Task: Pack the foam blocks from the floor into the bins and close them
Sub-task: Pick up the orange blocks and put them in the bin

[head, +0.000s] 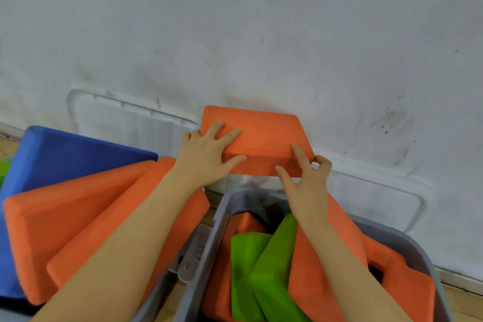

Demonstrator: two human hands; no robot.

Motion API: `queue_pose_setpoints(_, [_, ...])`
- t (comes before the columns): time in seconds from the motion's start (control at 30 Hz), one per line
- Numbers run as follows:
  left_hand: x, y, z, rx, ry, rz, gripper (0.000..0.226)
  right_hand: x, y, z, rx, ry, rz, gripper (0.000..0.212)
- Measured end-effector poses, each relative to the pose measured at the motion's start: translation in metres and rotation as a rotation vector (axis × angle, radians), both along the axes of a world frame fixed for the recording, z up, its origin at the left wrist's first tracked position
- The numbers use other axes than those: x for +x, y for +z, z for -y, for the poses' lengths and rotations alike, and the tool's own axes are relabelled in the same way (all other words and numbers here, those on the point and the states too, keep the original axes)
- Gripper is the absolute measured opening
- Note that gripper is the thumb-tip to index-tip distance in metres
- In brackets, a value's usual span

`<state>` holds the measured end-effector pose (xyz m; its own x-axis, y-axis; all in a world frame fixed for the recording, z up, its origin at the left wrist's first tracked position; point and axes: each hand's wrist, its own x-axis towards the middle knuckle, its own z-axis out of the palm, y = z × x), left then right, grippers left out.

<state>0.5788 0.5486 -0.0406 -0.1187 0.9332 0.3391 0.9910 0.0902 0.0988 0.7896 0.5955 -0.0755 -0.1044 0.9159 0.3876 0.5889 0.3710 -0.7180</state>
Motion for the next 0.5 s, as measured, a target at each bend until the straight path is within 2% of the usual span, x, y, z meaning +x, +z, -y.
queue_pose_setpoints(0.07, [-0.017, 0.009, 0.0, -0.087, -0.005, -0.034, 0.087, -0.012, 0.004, 0.004, 0.006, -0.011, 0.018, 0.055])
queue_pose_setpoints(0.17, [-0.043, 0.005, 0.006, -0.208, -0.012, 0.011, 0.092, -0.032, -0.001, 0.014, -0.026, 0.014, 0.061, 0.054])
queue_pose_setpoints(0.27, [-0.054, -0.008, 0.006, -0.228, -0.048, 0.055, 0.093, -0.045, -0.021, 0.025, -0.106, 0.033, -0.001, 0.052])
queue_pose_setpoints(0.37, [-0.061, -0.009, -0.002, -0.214, -0.083, 0.115, 0.077, -0.053, -0.033, 0.029, -0.124, 0.031, -0.05, 0.05])
queue_pose_setpoints(0.43, [-0.063, -0.011, -0.007, -0.327, -0.046, 0.087, 0.064, -0.06, -0.037, 0.03, -0.101, 0.03, -0.03, 0.048])
queue_pose_setpoints(0.5, [-0.059, -0.01, -0.008, -0.469, -0.023, 0.162, 0.058, -0.063, -0.041, 0.032, -0.073, 0.035, -0.015, 0.043])
